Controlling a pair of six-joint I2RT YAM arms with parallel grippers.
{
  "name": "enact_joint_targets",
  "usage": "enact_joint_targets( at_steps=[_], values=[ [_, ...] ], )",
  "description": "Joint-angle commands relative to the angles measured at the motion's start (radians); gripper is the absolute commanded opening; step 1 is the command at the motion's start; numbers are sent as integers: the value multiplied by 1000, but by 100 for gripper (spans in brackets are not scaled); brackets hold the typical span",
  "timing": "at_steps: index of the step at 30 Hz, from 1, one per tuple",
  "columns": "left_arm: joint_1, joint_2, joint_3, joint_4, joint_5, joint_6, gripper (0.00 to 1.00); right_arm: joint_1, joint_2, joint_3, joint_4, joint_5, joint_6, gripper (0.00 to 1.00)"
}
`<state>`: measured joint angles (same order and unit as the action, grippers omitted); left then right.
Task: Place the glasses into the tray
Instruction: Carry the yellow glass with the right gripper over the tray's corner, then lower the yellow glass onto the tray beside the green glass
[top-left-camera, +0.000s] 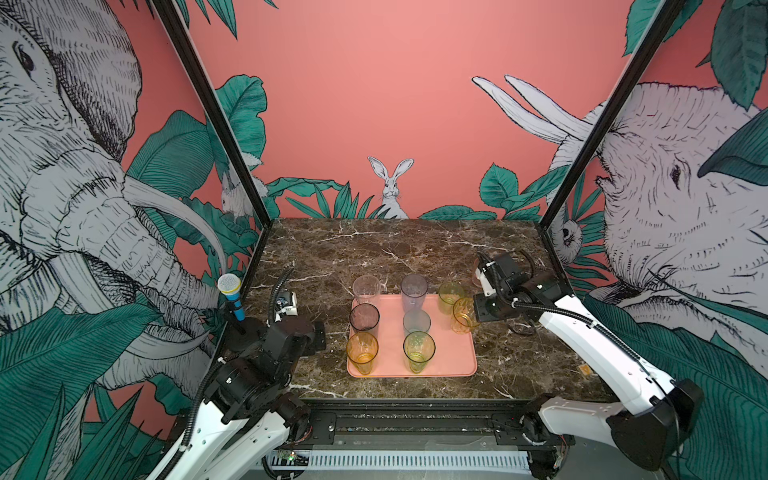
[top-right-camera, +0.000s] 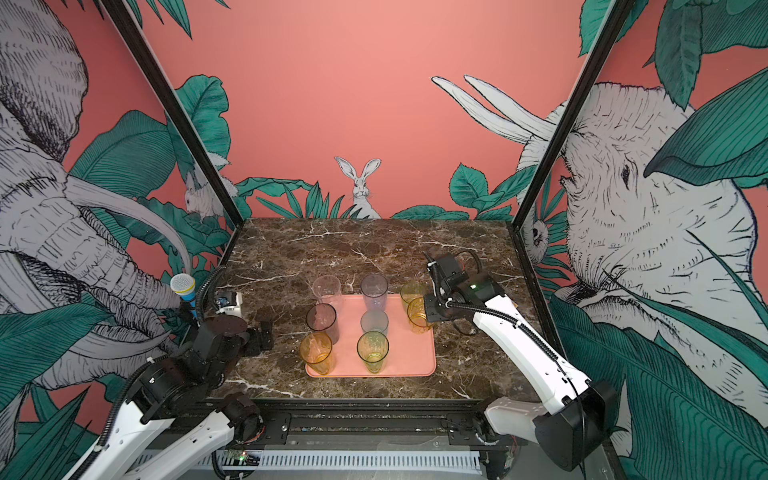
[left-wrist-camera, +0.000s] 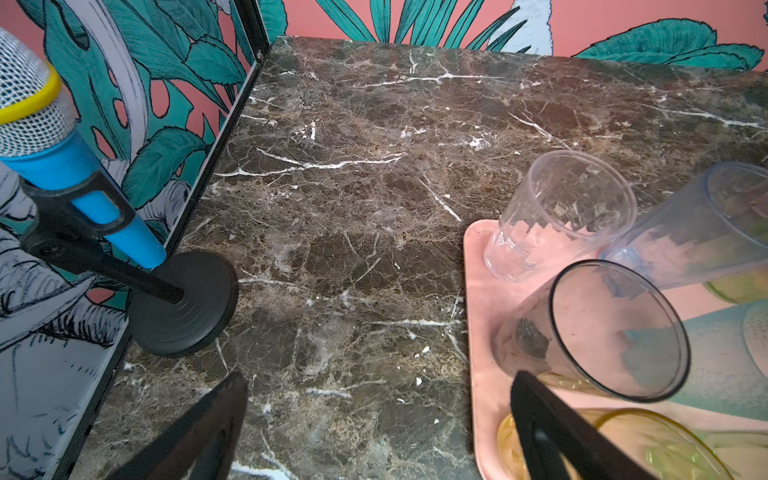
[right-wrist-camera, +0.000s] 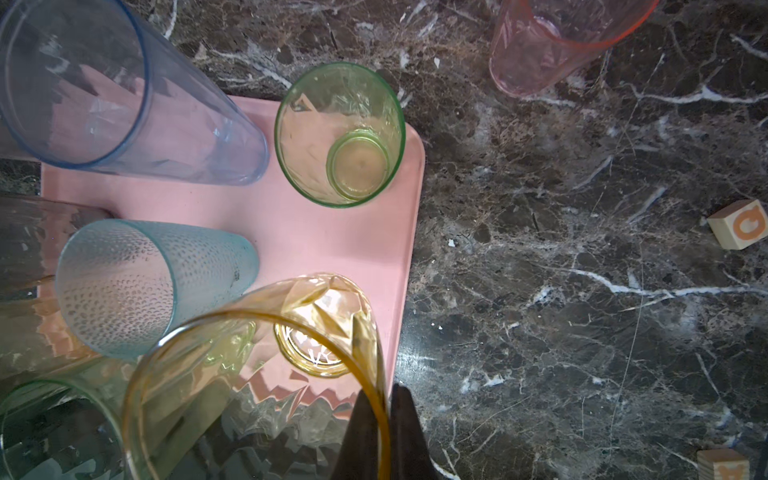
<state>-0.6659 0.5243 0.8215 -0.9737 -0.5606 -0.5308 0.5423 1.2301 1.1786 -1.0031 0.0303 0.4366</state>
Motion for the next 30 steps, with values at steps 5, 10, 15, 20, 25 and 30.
enact_joint_targets(
  at_steps=[5, 10, 15, 20, 25, 30],
  values=[
    [3, 8, -12, 7, -7, 1, 99, 30, -32, -92, 105, 17, 44, 0],
    [3, 5, -11, 6, -5, 1, 99, 31, -13, -148, 166, 22, 44, 0],
    [3, 1, -10, 4, -5, 0, 99, 32, 16, -183, 211, 25, 47, 0],
    [3, -3, -10, 4, -3, -1, 99, 31, 44, -202, 234, 32, 47, 0],
    [2, -2, -12, 4, -4, -2, 99, 32, 62, -211, 251, 38, 47, 0],
    [3, 0, -12, 4, -3, -3, 99, 33, 77, -225, 268, 40, 51, 0]
  ],
)
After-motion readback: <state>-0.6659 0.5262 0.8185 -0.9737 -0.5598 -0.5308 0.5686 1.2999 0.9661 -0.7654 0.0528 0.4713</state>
